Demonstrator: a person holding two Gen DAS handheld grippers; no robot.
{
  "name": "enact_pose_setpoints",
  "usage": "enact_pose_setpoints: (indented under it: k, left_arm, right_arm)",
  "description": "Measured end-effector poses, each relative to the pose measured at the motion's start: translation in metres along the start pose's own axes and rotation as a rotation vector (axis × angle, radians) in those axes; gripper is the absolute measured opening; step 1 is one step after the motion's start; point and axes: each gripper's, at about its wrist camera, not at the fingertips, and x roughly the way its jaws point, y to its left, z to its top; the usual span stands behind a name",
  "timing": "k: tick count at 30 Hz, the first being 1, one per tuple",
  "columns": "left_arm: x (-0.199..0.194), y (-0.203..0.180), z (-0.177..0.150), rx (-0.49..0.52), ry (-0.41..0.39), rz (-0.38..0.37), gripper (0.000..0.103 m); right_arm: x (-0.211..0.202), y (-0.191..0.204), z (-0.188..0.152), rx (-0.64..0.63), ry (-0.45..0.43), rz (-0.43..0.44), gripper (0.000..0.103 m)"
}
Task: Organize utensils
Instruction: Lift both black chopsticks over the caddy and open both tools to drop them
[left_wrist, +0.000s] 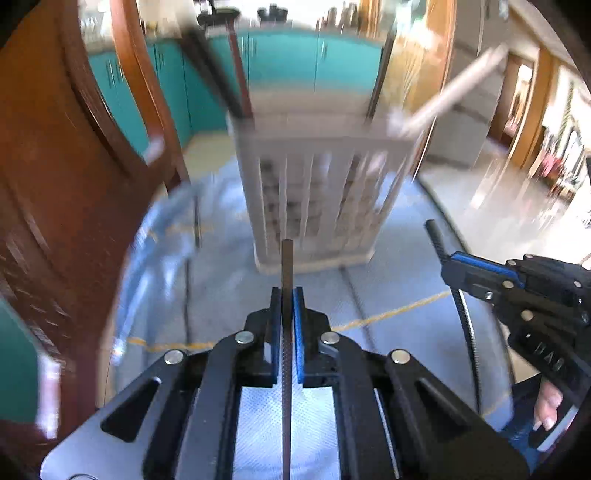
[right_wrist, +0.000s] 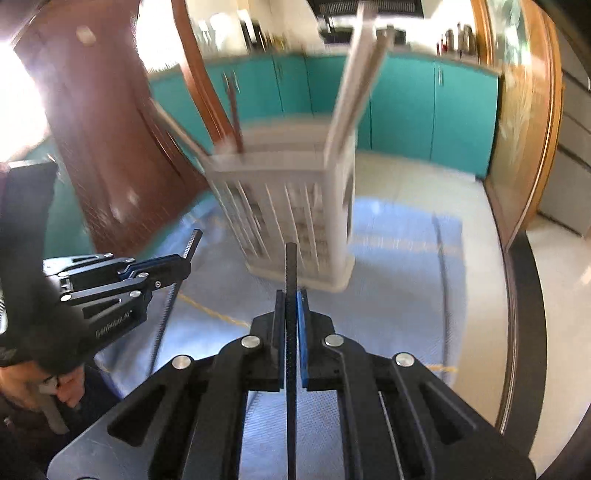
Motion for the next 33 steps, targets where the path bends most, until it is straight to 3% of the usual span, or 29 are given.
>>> enact_pose_setpoints:
  k: [9, 17, 22, 27, 29, 33]
  left_arm:
    - [-0.107, -0.001, 0.02, -0.005, -0.257, -0.04, 0.007]
    - [-0.157, 0.008, 0.097, -0.025, -0.416, -0.091, 0.007]
    - [-0.171, 0.016, 0.138, -0.055, -0.475, -0.115, 0.007]
    - [-0.168, 0.022, 0.163, -0.092, -0.551, -0.097, 0.007]
    - [-0.159, 0.024, 0.164, -0.105, -0.573, -0.064, 0.007]
    - [-0.12, 0.026, 0.171, -0.117, -0.528, 0.021, 0.007]
  right_arm:
    - [-0.091, 0.003, 0.021, 0.009, -0.21, 0.061, 0.007]
    - [-0.123, -0.001, 0.108, 0.019, -0.392, 0.091, 0.007]
    - [-0.12, -0.007, 0.15, 0.065, -0.454, 0.091, 0.007]
    - [-0.11, -0.021, 0.162, 0.113, -0.502, 0.06, 0.007]
    - [-0.103, -0.025, 0.161, 0.118, -0.513, 0.009, 0.007]
    - [-0.08, -0.021, 0.153, 0.063, -0.484, -0.064, 0.007]
